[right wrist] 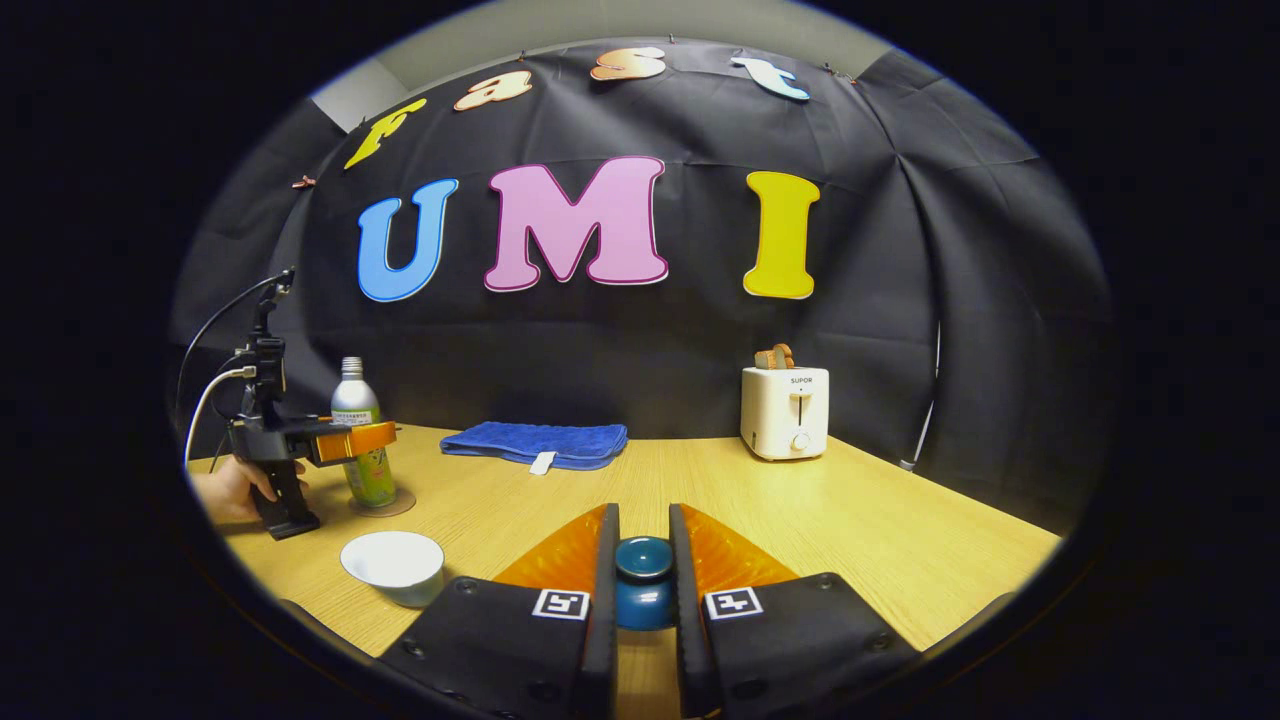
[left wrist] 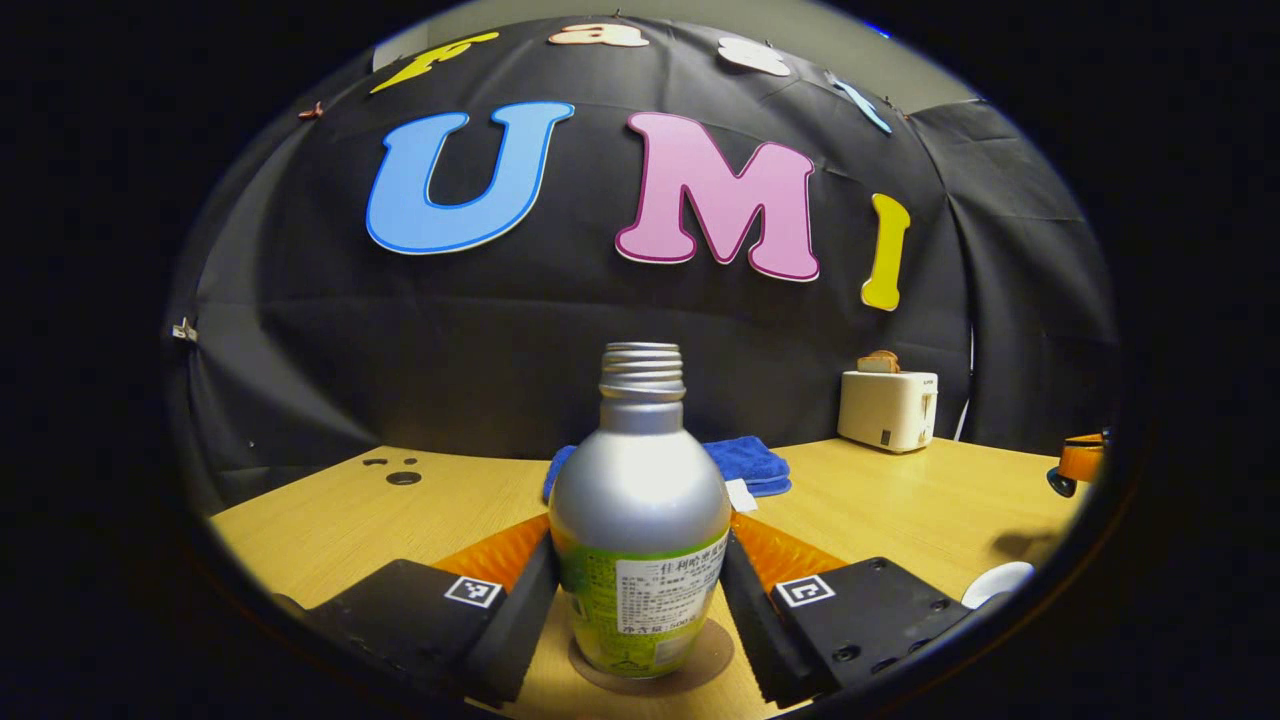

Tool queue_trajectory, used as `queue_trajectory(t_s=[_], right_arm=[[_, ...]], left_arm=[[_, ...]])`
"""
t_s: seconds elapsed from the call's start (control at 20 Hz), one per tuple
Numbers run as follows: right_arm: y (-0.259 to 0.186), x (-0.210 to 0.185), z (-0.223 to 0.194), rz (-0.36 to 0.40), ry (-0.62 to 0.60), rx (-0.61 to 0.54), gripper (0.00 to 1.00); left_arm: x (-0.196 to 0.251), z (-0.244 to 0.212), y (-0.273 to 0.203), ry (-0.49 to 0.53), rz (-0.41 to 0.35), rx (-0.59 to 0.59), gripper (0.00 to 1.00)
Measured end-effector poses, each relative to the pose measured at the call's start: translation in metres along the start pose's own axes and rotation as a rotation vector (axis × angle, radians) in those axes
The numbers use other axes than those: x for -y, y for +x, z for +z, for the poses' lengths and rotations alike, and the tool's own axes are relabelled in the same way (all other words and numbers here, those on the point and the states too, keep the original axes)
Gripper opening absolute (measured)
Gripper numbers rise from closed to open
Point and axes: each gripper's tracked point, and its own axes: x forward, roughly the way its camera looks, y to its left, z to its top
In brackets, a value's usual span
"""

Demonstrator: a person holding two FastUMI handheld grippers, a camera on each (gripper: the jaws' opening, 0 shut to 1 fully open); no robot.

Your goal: Open the teacup lid with one hand, grasp the water bottle and pour water into the teacup with the other hand; after pouring, place the water bottle on the coaster and then close the teacup lid.

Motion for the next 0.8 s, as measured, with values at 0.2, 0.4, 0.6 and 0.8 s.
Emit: queue_trajectory(t_s=[0.2,0.4,0.6,0.8], right_arm=[[0.0,0.001,0.0,0.0,0.0,0.0,0.27],[0.0,0.001,0.0,0.0,0.0,0.0,0.27],[0.0,0.001,0.0,0.0,0.0,0.0,0.27],[-0.004,0.0,0.0,-0.017,0.0,-0.001,0.27]], left_arm=[[0.005,0.001,-0.013,0.001,-0.013,-0.02,0.97],[0.008,0.002,-0.055,0.049,-0.007,-0.026,0.97],[0.013,-0.002,-0.12,0.012,0.002,-0.003,0.97],[0.018,-0.001,-0.145,0.054,-0.005,0.036,0.96]])
